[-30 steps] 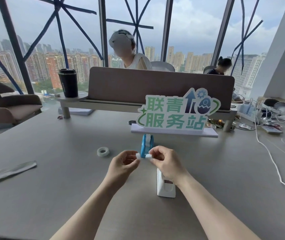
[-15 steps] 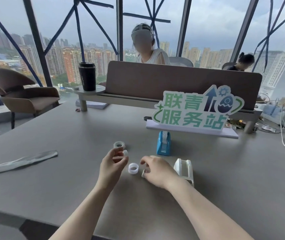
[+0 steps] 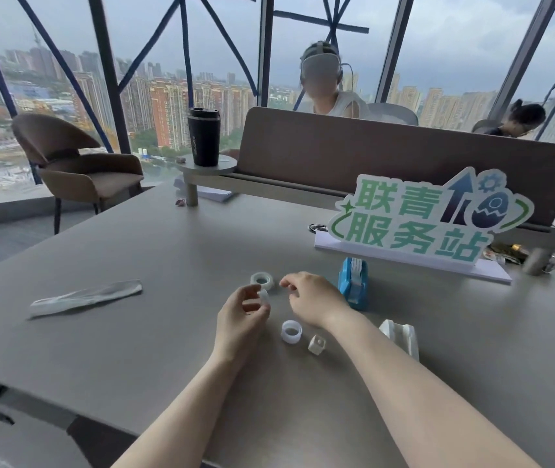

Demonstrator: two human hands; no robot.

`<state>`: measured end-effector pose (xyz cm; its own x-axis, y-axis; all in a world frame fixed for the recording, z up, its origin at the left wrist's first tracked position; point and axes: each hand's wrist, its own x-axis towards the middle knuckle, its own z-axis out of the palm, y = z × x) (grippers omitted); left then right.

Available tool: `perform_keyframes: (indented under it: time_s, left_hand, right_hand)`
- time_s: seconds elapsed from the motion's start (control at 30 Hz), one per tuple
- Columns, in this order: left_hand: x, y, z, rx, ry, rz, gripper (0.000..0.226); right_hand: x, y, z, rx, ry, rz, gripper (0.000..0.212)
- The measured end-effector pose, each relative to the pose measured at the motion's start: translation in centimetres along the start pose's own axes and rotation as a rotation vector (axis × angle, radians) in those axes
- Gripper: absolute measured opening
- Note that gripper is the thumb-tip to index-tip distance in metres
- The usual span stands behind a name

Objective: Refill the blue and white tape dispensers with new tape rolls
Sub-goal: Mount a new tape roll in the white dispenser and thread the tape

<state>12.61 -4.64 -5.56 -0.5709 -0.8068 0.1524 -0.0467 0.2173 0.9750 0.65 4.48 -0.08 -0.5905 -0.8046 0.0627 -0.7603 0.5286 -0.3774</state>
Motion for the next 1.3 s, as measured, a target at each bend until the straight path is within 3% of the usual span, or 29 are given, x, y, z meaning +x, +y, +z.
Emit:
perform_keyframes:
  time_s: [0.17,0.27,0.6,0.8,0.9,1.07,1.17,1.3]
  left_hand:
    - [-0.1,-0.4,0.0,0.098,0.033,0.058,0.016]
    - [0.0,-0.5,-0.1,0.195,0.019,0.057,0.03]
    - [0.0,-1.1,0.2,0.466,-0.067,0.064,0.041]
    - [0.0,-1.1,0.5,0.561,-0.078,0.092,0.038]
    - [0.0,-0.7,0.5,0.507,-0.087,0.112,0.042]
    - [-0.2,1.0,1.4,0.467,-0.178,0.29,0.042]
    - [-0.5,2.2,2.1,0.431,-0.278,0.277,0.035]
    - [-1.2,2.6,2.2,0.338,-0.239,0.226,0.02]
  right_hand:
    - [2.6,-0.3,1.6,-0.006,-0.116,-0.01,0.051]
    - [4.0,-0.5,2.4,-0.016,-0.157,0.009,0.051]
    - [3.8,0.6,3.0,-0.096,-0.052,0.006,0.011]
    - [1.4,1.6,1.7,-0.104,-0.03,0.008,0.006]
    - [0.0,2.2,0.5,-0.027,0.007,0.008,0.008]
    - [-2.6,2.7,-1.7,0.086,0.029,-0.028,0.021]
    - [-3.9,2.9,-2.5,0.204,0.005,-0.003,0.026]
    - [-5.2,3.3,-3.0,0.357,0.041,0.027,0.014]
